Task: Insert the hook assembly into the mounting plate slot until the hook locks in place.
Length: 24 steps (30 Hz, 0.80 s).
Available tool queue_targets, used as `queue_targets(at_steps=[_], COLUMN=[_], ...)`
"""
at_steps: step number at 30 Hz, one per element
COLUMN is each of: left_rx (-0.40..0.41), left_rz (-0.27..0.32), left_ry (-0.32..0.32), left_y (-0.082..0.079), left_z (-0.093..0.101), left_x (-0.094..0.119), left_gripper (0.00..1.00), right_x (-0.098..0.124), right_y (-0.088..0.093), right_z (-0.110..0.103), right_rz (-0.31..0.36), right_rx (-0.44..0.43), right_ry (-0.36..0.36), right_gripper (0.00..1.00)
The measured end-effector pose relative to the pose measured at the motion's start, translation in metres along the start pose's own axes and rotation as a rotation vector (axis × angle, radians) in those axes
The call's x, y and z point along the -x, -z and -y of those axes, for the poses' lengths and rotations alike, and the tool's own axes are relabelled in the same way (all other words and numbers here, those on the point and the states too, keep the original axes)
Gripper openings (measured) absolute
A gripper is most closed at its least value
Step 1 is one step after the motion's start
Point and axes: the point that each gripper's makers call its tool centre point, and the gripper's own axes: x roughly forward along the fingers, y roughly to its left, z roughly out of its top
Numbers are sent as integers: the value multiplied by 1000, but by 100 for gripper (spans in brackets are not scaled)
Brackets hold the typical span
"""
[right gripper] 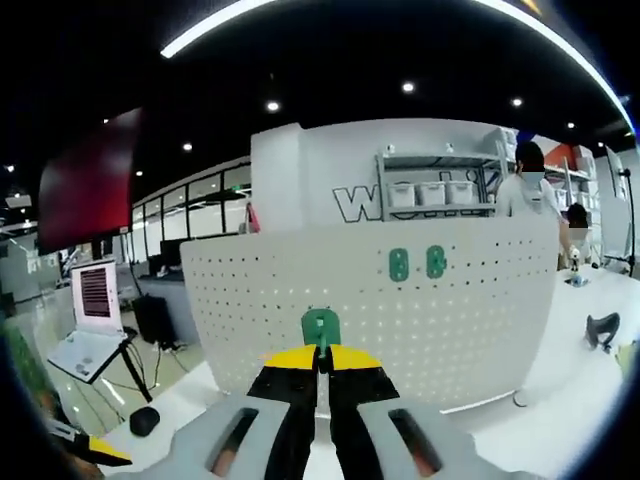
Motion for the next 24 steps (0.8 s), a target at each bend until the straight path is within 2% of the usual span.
queue_targets(at_steps=[3, 12, 21, 24], left_rx=[23, 13, -1, -11], left_rz=[-1, 4, -11, -33], left_ry=[2, 10, -2, 5], left_y=[2, -2, 0, 3], left_z=[-1, -7, -16, -18], left_x=[0, 1, 2, 3], left_gripper=[79, 80, 81, 81], right_x=[-5, -20, -38, -42], right_y=[-1, -7, -19, -23], right_z=[1, 10, 16, 18], right_rz=[2, 16, 32, 36], right_rx=[-18, -48, -47, -49], right_ry=[3, 20, 29, 29], right_gripper=[1, 1, 1, 1])
